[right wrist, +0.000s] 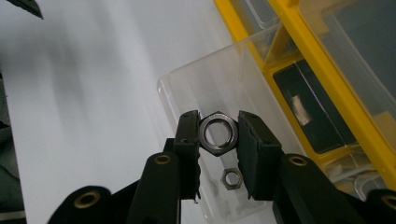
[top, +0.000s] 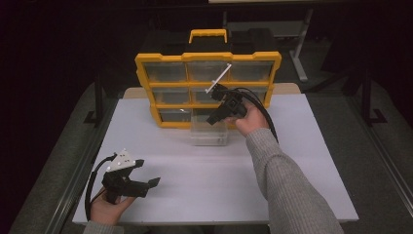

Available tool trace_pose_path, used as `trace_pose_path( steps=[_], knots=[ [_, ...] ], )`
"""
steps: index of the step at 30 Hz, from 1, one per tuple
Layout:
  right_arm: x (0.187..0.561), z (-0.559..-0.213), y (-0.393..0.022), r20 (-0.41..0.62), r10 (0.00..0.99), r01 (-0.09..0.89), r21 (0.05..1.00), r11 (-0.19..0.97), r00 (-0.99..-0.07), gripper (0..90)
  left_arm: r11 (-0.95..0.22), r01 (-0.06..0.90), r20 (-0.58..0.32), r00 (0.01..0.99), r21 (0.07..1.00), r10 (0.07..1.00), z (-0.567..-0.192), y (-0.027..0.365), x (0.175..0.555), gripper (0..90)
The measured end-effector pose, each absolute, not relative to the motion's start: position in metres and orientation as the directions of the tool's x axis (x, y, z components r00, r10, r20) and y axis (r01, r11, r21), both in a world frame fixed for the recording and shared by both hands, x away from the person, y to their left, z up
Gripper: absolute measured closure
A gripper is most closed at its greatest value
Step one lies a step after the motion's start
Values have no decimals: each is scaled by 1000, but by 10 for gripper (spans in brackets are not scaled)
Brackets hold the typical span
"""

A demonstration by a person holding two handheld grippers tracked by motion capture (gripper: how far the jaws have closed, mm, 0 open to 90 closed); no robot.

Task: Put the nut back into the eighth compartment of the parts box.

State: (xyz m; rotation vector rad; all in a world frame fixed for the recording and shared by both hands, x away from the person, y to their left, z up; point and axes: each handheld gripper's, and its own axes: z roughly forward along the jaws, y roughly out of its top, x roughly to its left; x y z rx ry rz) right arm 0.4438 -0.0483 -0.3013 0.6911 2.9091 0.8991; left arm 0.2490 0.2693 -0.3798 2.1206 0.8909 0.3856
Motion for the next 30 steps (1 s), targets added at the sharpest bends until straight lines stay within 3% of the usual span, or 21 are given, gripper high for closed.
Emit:
trace_pose_path(
  steps=[22,30],
  knots=[
    [458,-334,-36,132,456,453,519,725,-880,688,-447,466,-21,710,764,704,-380,271,250,150],
    [456,-335,-38,132,467,461,526,715,-875,640,-442,471,-27,707,763,707,-381,271,249,150]
  ],
)
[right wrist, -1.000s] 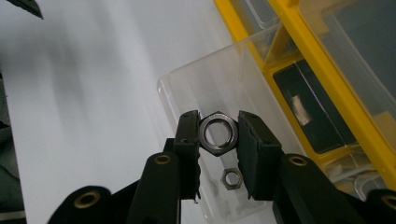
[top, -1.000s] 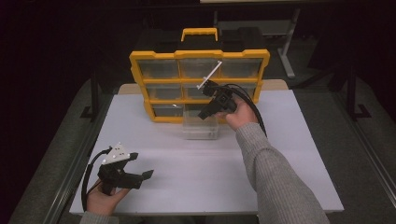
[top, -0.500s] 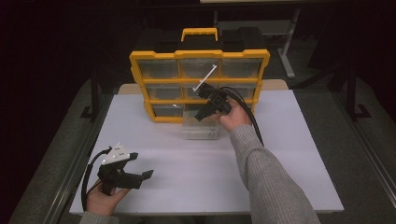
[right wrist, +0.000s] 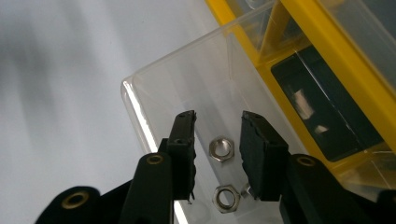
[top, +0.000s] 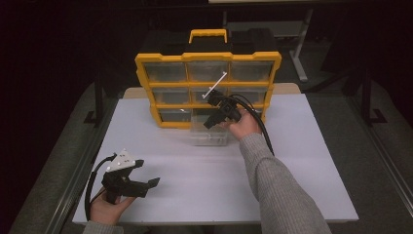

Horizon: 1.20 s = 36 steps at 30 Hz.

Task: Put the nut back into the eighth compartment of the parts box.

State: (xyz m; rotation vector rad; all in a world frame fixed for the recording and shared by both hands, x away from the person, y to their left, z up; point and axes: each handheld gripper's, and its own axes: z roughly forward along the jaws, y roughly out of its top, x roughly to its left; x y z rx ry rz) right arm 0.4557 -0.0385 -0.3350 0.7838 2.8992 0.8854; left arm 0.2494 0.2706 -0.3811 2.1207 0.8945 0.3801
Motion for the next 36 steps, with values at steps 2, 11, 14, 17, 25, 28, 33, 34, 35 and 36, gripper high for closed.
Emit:
trace_pose_path(
  steps=[2,11,14,17,25,28,33,34,35,36],
  knots=[
    [453,-331,-41,128,460,452,534,715,-879,632,-431,476,-35,701,767,712,-382,270,249,150],
    [436,-310,-72,136,484,463,588,663,-865,552,-437,475,-27,700,764,714,-380,271,250,150],
    [432,-305,-85,140,495,469,607,642,-858,533,-439,472,-23,701,765,713,-381,270,249,150],
    [427,-301,-93,134,497,464,618,634,-857,523,-438,475,-27,701,763,713,-381,271,249,151],
    [413,-295,-115,149,526,488,637,597,-838,476,-427,478,-37,698,768,715,-381,271,249,151],
    [408,-295,-121,165,527,495,646,581,-834,454,-436,476,-31,702,764,712,-380,271,249,151],
    [400,-300,-131,167,540,505,647,571,-825,427,-440,474,-27,703,763,710,-381,270,249,150],
    [398,-302,-134,163,537,499,651,572,-828,425,-441,473,-27,704,763,710,-381,270,249,151],
    [396,-302,-136,166,541,504,650,569,-824,419,-442,472,-25,705,763,709,-381,270,249,151],
    [395,-303,-139,167,546,507,653,563,-821,417,-440,473,-28,705,763,709,-381,270,249,151]
  ],
)
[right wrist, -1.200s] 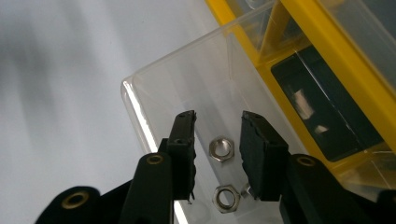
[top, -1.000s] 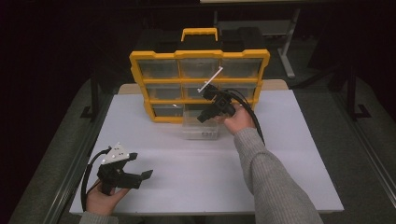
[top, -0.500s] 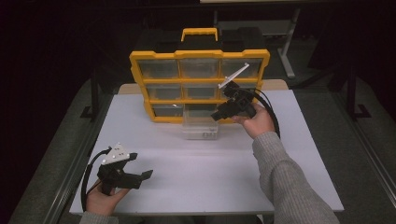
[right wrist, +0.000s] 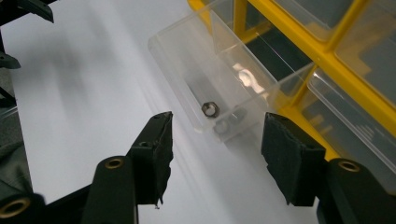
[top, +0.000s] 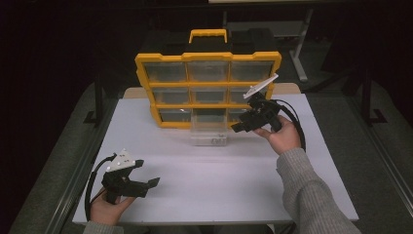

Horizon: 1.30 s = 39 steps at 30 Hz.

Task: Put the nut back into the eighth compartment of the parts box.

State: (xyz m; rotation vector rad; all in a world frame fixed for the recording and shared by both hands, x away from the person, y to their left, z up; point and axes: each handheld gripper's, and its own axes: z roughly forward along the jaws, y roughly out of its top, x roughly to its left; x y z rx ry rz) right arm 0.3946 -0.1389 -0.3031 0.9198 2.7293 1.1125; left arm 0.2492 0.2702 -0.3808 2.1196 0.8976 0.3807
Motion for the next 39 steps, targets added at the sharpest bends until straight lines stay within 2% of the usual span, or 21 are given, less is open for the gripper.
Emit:
trace_pose_path(
  steps=[16,39],
  knots=[
    [369,-310,-174,152,585,514,680,523,-797,352,-441,468,-27,709,766,705,-381,268,248,151],
    [340,-352,-214,161,643,559,674,482,-748,233,-435,479,-37,703,762,710,-382,269,248,151]
  ],
)
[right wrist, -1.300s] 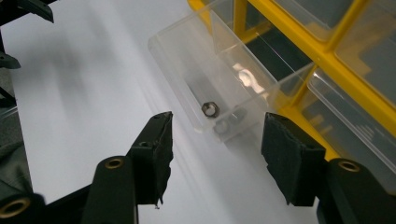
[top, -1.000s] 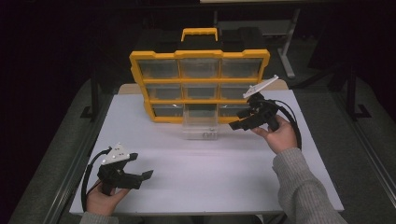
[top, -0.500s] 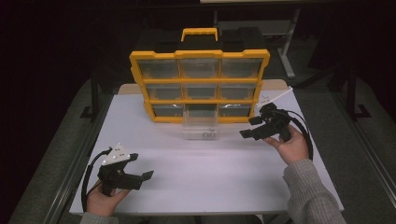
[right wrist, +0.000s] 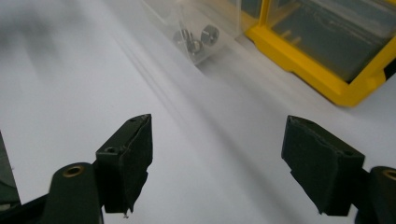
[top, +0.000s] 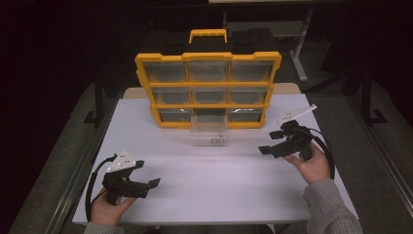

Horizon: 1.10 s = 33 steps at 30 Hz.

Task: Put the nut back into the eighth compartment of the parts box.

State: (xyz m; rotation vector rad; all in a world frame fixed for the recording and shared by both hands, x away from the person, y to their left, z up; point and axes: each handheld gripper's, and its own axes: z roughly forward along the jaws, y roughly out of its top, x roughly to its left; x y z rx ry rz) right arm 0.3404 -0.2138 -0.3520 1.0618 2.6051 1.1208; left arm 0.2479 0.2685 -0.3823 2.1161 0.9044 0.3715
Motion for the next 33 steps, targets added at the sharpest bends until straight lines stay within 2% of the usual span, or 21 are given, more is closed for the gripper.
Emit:
trace_pose_path(
  steps=[21,33],
  knots=[
    [306,-382,-239,155,677,578,674,460,-719,179,-437,479,-37,705,761,708,-386,269,250,151],
    [284,-399,-253,203,687,603,685,410,-698,159,-448,481,-36,710,754,703,-389,270,250,151]
  ],
)
